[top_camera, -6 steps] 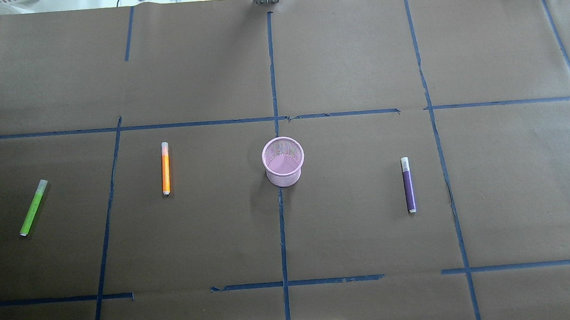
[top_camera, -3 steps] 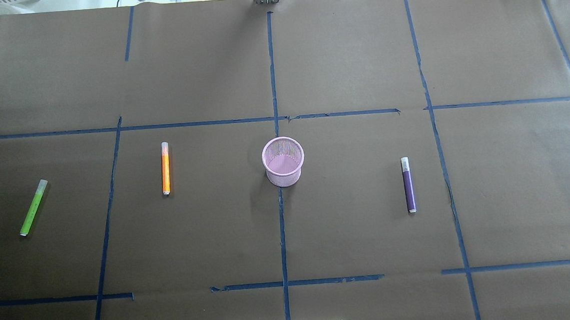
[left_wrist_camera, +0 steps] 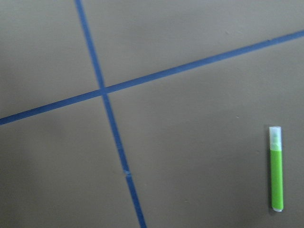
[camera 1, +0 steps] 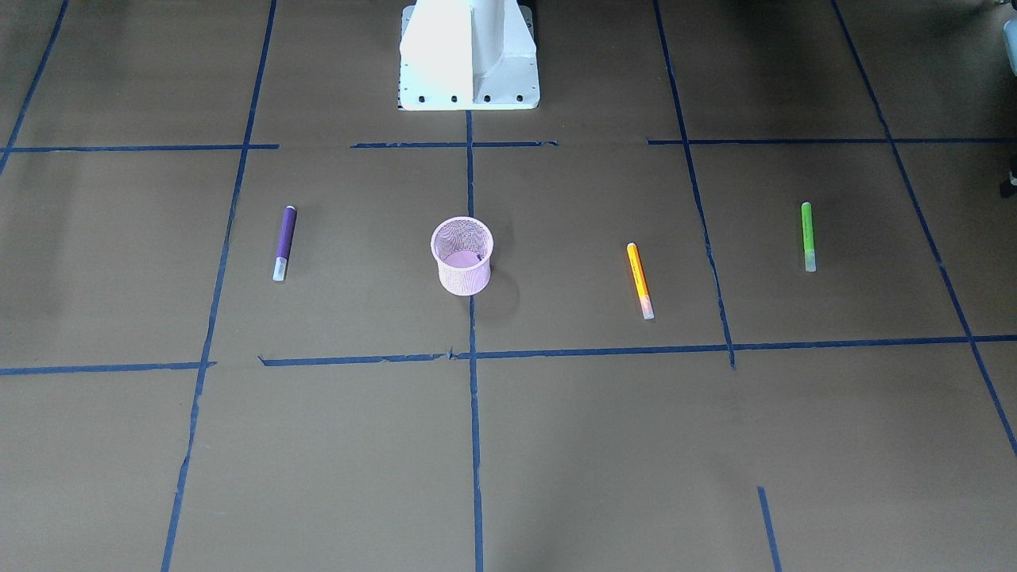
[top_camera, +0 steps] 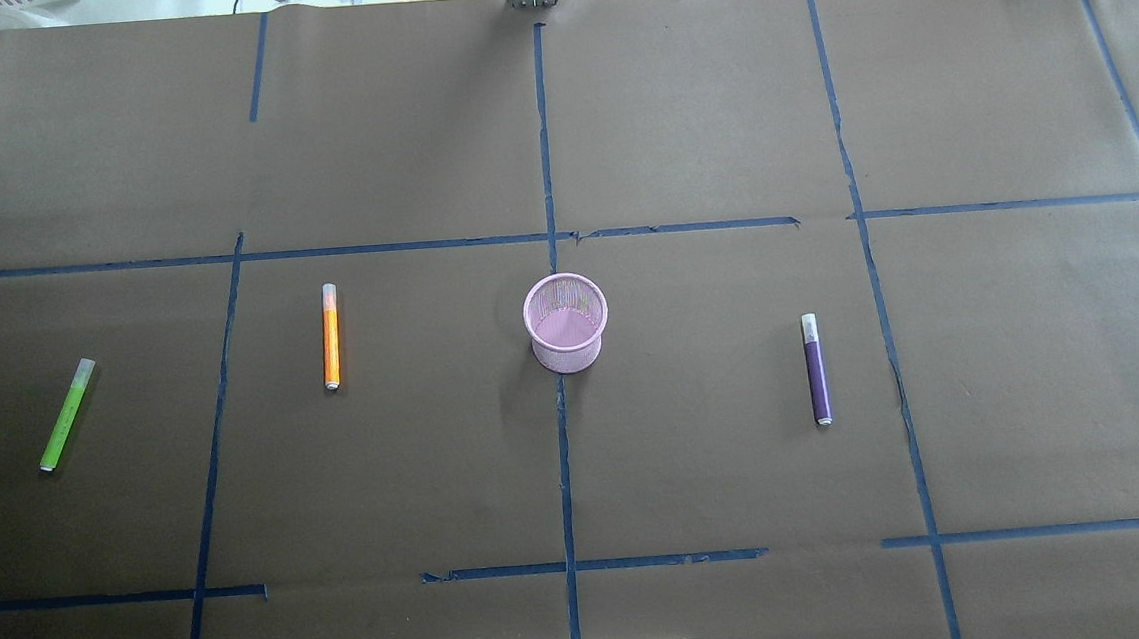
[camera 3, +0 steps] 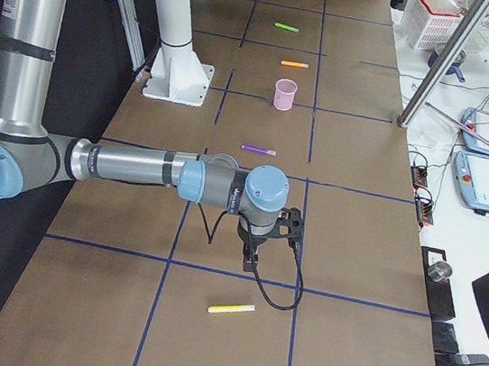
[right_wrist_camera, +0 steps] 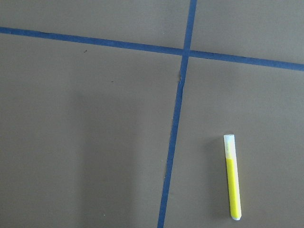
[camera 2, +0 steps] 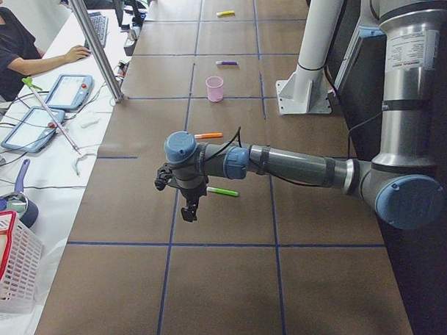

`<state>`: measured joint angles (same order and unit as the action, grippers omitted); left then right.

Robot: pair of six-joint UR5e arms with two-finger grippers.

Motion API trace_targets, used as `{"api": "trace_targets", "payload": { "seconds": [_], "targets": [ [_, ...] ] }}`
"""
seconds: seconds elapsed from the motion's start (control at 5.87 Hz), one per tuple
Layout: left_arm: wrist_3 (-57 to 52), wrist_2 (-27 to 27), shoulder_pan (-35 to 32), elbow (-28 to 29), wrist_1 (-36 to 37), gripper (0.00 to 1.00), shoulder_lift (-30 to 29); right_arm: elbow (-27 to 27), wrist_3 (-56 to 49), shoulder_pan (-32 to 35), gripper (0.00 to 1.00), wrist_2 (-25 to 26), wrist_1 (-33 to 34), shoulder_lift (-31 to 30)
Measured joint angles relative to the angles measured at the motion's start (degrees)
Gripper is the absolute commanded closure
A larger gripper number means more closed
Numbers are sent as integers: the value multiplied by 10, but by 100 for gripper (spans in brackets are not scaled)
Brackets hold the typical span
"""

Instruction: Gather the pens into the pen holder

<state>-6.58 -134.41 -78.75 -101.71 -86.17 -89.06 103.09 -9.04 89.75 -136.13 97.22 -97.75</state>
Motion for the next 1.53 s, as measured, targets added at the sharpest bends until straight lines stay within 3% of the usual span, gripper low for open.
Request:
{"api": "trace_targets", "payload": {
  "seconds": [0.51, 1.02, 1.53],
  "targets": [
    [60, 2, 99, 7, -1, 0, -33, -1, -1, -9, 0, 3, -3, -2],
    [139, 2, 209, 59, -2, 1, -82, -2, 5, -10, 0, 1, -4, -2],
    [175, 17, 263, 89, -8, 7, -98, -3, 8, -10, 0, -2, -3, -3]
  ]
}}
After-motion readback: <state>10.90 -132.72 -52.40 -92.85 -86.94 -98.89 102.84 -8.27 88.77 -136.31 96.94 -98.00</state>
